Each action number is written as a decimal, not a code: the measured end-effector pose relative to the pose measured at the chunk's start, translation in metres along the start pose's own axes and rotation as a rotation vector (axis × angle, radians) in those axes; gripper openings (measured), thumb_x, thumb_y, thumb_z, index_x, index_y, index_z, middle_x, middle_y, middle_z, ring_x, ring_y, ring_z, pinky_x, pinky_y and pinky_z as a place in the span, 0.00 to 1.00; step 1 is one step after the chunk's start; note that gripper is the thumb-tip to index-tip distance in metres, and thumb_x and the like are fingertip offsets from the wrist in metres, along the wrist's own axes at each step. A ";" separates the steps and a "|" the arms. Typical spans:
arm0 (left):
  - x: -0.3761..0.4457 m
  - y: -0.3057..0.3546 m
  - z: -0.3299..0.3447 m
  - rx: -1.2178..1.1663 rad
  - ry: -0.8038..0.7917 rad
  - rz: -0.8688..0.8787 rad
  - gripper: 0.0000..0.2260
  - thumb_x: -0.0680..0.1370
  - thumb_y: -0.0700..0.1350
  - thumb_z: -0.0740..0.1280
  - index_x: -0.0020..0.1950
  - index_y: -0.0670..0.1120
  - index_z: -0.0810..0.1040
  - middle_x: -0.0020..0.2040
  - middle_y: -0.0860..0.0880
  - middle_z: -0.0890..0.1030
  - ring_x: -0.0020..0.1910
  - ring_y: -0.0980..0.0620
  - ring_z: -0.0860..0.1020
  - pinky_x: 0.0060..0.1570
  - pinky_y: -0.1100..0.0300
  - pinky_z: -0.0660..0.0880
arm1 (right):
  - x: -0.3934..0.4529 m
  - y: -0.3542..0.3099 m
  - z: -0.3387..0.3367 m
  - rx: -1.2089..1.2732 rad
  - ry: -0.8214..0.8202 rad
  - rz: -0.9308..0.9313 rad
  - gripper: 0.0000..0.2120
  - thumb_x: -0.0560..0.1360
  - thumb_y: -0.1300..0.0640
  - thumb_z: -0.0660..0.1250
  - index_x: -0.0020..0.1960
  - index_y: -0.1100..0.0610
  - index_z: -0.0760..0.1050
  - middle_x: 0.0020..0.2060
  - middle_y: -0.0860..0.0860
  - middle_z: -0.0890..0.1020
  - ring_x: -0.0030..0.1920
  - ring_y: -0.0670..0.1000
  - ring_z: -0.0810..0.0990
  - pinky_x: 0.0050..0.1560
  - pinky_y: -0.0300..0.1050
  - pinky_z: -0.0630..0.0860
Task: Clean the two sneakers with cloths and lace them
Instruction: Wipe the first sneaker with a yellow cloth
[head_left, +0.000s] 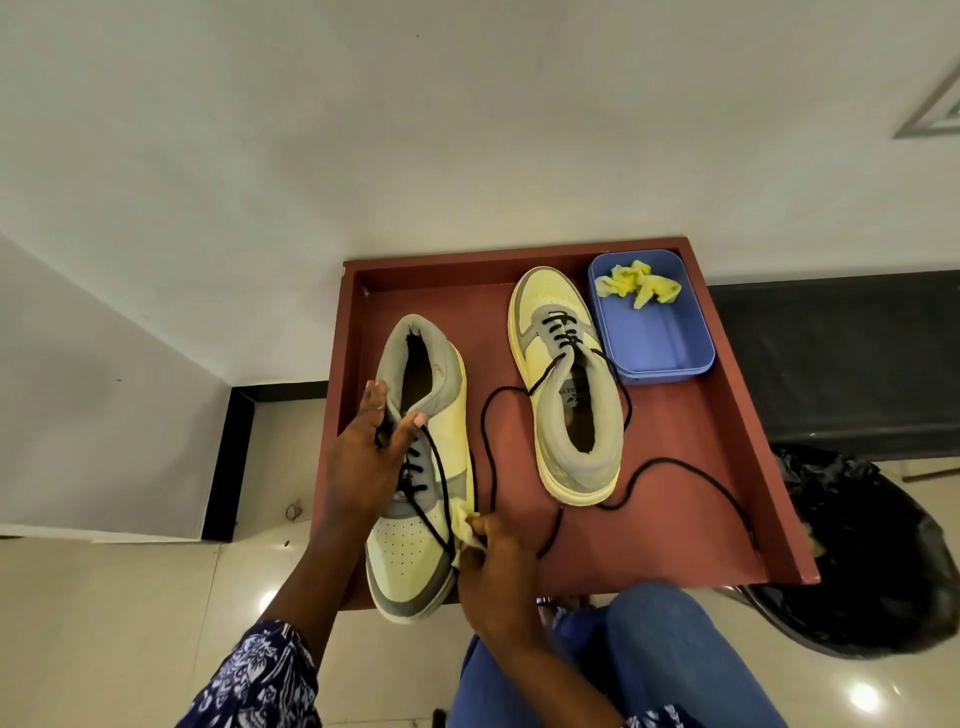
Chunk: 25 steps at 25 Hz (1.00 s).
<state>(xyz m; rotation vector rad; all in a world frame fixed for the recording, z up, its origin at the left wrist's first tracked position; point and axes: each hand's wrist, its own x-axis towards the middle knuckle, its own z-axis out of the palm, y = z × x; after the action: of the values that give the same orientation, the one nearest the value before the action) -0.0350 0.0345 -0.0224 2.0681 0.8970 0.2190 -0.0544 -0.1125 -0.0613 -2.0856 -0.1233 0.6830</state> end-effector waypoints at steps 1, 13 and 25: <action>0.000 0.000 0.000 0.004 -0.004 -0.002 0.28 0.76 0.51 0.64 0.74 0.49 0.60 0.73 0.47 0.64 0.68 0.46 0.70 0.62 0.54 0.71 | -0.003 0.000 0.000 -0.014 -0.011 0.001 0.11 0.76 0.66 0.60 0.56 0.61 0.76 0.52 0.53 0.80 0.53 0.52 0.78 0.46 0.29 0.65; 0.001 -0.006 -0.002 0.047 -0.014 0.049 0.28 0.76 0.53 0.63 0.74 0.50 0.59 0.74 0.49 0.63 0.68 0.47 0.70 0.59 0.60 0.70 | 0.066 -0.026 -0.008 0.058 0.085 0.093 0.09 0.74 0.62 0.62 0.51 0.58 0.79 0.45 0.54 0.83 0.45 0.55 0.80 0.42 0.43 0.72; 0.002 -0.009 -0.002 0.010 -0.030 0.055 0.28 0.76 0.51 0.65 0.74 0.50 0.60 0.75 0.52 0.61 0.71 0.51 0.65 0.60 0.66 0.64 | 0.146 -0.080 -0.015 0.363 0.146 0.062 0.10 0.73 0.64 0.63 0.50 0.55 0.79 0.48 0.54 0.83 0.49 0.53 0.80 0.53 0.52 0.79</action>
<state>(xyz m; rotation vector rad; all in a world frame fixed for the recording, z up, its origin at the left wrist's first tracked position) -0.0389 0.0400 -0.0282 2.1020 0.8256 0.2128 0.0897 -0.0284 -0.0529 -1.7865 0.1394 0.5422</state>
